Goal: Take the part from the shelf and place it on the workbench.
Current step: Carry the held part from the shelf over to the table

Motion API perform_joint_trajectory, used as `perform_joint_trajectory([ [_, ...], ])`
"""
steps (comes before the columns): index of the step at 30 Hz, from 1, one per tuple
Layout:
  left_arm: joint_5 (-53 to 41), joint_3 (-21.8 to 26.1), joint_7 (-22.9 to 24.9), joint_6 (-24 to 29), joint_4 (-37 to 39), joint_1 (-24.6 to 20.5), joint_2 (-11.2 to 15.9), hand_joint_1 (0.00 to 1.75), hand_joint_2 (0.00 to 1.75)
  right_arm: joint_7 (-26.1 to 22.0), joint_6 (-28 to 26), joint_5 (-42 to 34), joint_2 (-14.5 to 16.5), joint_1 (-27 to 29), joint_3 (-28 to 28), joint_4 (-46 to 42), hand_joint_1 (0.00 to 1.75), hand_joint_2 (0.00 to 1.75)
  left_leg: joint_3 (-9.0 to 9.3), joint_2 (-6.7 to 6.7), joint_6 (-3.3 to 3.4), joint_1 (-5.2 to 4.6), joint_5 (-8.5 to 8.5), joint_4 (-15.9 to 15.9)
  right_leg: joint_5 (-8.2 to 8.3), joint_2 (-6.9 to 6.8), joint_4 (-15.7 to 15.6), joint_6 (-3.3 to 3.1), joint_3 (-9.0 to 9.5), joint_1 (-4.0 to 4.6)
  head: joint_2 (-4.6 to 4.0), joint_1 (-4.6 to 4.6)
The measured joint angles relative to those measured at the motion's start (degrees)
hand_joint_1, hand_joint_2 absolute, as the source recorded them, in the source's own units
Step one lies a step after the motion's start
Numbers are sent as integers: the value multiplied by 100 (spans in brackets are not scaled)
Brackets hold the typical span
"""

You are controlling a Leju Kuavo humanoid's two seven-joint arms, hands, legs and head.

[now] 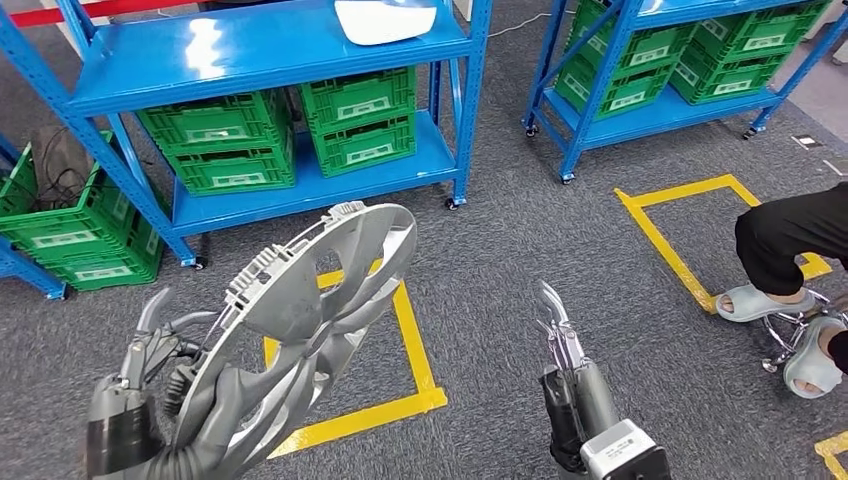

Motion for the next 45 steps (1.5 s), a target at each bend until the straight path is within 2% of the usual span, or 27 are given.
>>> perform_joint_trajectory([
  [2, 0, -1, -3, 1, -1, -5, 1, 175, 175, 4, 1, 5, 0, -3, 0, 0, 0, 0, -85, -88, -61, 13, -129, 174, 42, 47, -70, -46, 33, -50, 0, -17],
  [5, -5, -3, -4, 2, 0, -10, 2, 175, 175, 9, 2, 17, 0, -6, 0, 0, 0, 0, -550, -268, -169, 94, -589, 1148, 67, 107, -103, -74, 42, -100, 0, -109],
  [6, -28, -4, 8, 3, 4, -7, 2, 175, 175, 14, 2, 20, 0, -5, 0, 1, 0, 0, -701, -279, -200, 131, -674, 1446, 66, 134, -100, -72, 36, -110, 0, -134],
  [7, -80, -5, 31, 7, 8, -2, 3, 175, 175, 22, 2, 26, 0, -3, 0, 1, 0, 0, -774, -282, -226, 165, -667, 1574, 64, 162, -96, -64, 32, -124, 0, -151],
  [8, -167, -5, 65, 14, 13, 4, 3, 175, 175, 30, 1, 34, 0, -3, 0, 1, 0, 0, -734, -283, -249, 195, -557, 1476, 60, 194, -89, -48, 31, -141, 0, -163],
  [10, -441, -5, 157, 40, 16, 16, 4, 175, 175, 45, -2, 61, 0, -2, 0, 1, 0, 0, -389, -322, -290, 251, -202, 778, 42, 258, -56, 11, 34, -181, 0, -190],
  [12, -773, -4, 266, 74, 13, 25, 2, 175, 175, 56, -8, 84, 0, -1, 0, 0, 0, 0, -64, -400, -294, 263, -40, 172, 24, 317, -8, 110, 10, -195, 0, -226],
  [15, -1115, -4, 408, 113, 5, 31, -1, 175, 175, 80, -13, 100, 2, 1, 1, 0, 0, 0, 37, -422, -190, 221, -23, 31, 65, 360, -34, 254, -17, -223, 0, -210],
  [17, -1175, -4, 453, 119, 2, 32, -1, 175, 175, 94, -16, 105, 2, -2, 2, 0, 0, 0, 54, -393, -97, 222, 33, -32, -9, 295, 67, 301, -95, -235, 0, -160],
  [18, -1184, -4, 460, 120, -1, 32, -1, 175, 175, 97, -17, 109, 1, -5, 2, 0, 0, 0, 60, -375, -56, 225, 58, -65, -137, 246, 284, 307, -203, -231, 0, -115],
  [20, -1192, -4, 465, 120, -1, 34, -2, 175, 175, 99, -18, 114, 0, -8, 3, 0, 0, 0, 44, -345, -13, 204, 74, -77, -493, 175, 1024, 303, -548, -212, 0, -8],
  [21, -1193, -4, 468, 120, -1, 38, -2, 175, 175, 99, -18, 114, 0, -6, 4, 0, 0, 0, 30, -328, -1, 191, 74, -71, -619, 167, 1376, 301, -708, -207, 0, 24],
  [22, -1193, -4, 472, 119, 0, 42, -3, 175, 175, 100, -18, 114, 0, -3, 4, 0, 0, 0, 20, -312, 5, 180, 71, -61, -654, 165, 1569, 298, -793, -202, 0, 43],
  [23, -1193, -4, 474, 119, 1, 45, -3, 175, 175, 100, -18, 114, 0, -1, 4, 0, 0, 0, 15, -296, 7, 173, 66, -50, -587, 162, 1545, 290, -772, -200, 0, 51],
  [24, -1193, -4, 475, 119, 1, 47, -3, 175, 175, 100, -18, 114, 0, -2, 4, 0, 0, 0, 16, -283, 4, 169, 61, -40, -435, 153, 1297, 277, -641, -198, 0, 63],
  [26, -1186, -4, 474, 119, 0, 48, -7, 175, 175, 101, -18, 115, 0, -6, 5, 0, 0, 0, 13, -262, -28, 155, 39, -6, -137, 83, 518, 241, -240, -181, 0, 103],
  [28, -1164, -6, 473, 119, -1, 48, -11, 175, 175, 101, -19, 116, 0, -13, 7, 0, 0, 0, -11, -241, -87, 138, 23, 28, -49, 34, 74, 193, 0, -149, 0, 115],
  [32, -1133, -9, 474, 120, -2, 44, -11, 175, 175, 101, -18, 118, 1, -12, 7, 0, 0, 0, -79, -220, -211, 171, -44, 114, -16, 94, 6, 63, 31, -135, 0, 48],
  [34, -1128, -9, 466, 121, -3, 40, -11, 175, 175, 100, -19, 118, 1, -14, 7, 0, 0, 0, -316, -252, -256, 183, -324, 590, 4, 114, -19, 11, 41, -153, 0, -26],
  [36, -1114, -11, 456, 122, -2, 41, -11, 175, 175, 101, -21, 118, 0, -13, 7, 1, 0, 0, -675, -267, -280, 188, -632, 1333, 5, 135, -15, -8, 28, -150, 0, -105],
  [37, -1101, -14, 449, 122, -1, 44, -11, 175, 175, 101, -23, 118, 0, -12, 7, 1, 0, 0, -800, -269, -284, 190, -679, 1577, 5, 149, -12, -9, 23, -148, 0, -131],
  [38, -1085, -16, 436, 122, 0, 46, -11, 175, 175, 102, -27, 118, 0, -12, 7, 2, 0, 0, -827, -270, -282, 191, -621, 1615, 3, 164, -8, -7, 22, -148, 0, -151],
  [39, -1068, -17, 414, 122, 0, 49, -11, 175, 175, 103, -33, 118, 0, -12, 7, 2, 0, 0, -747, -272, -272, 193, -472, 1437, -1, 182, -3, -2, 26, -149, 0, -171],
  [41, -1036, -17, 354, 122, -1, 55, -11, 175, 175, 105, -52, 116, 0, -12, 7, 2, 0, 0, -382, -304, -237, 194, -121, 695, -15, 217, 7, 23, 35, -146, 0, -210],
  [42, -1023, -17, 330, 122, -3, 58, -12, 175, 175, 107, -62, 115, 0, -11, 7, 2, 0, 0, -203, -327, -218, 193, -31, 368, -21, 235, 18, 50, 29, -139, 0, -227],
  [43, -1010, -17, 315, 122, -3, 62, -13, 175, 175, 108, -68, 113, 0, -10, 7, 2, 0, 0, -92, -349, -197, 186, 2, 161, -19, 248, 22, 85, 16, -135, 0, -232],
  [45, -991, -17, 309, 122, -4, 69, -13, 175, 175, 109, -74, 107, 1, -7, 8, 1, 0, 0, -35, -362, -150, 167, -5, 62, 7, 263, 11, 163, -9, -141, 0, -226],
])
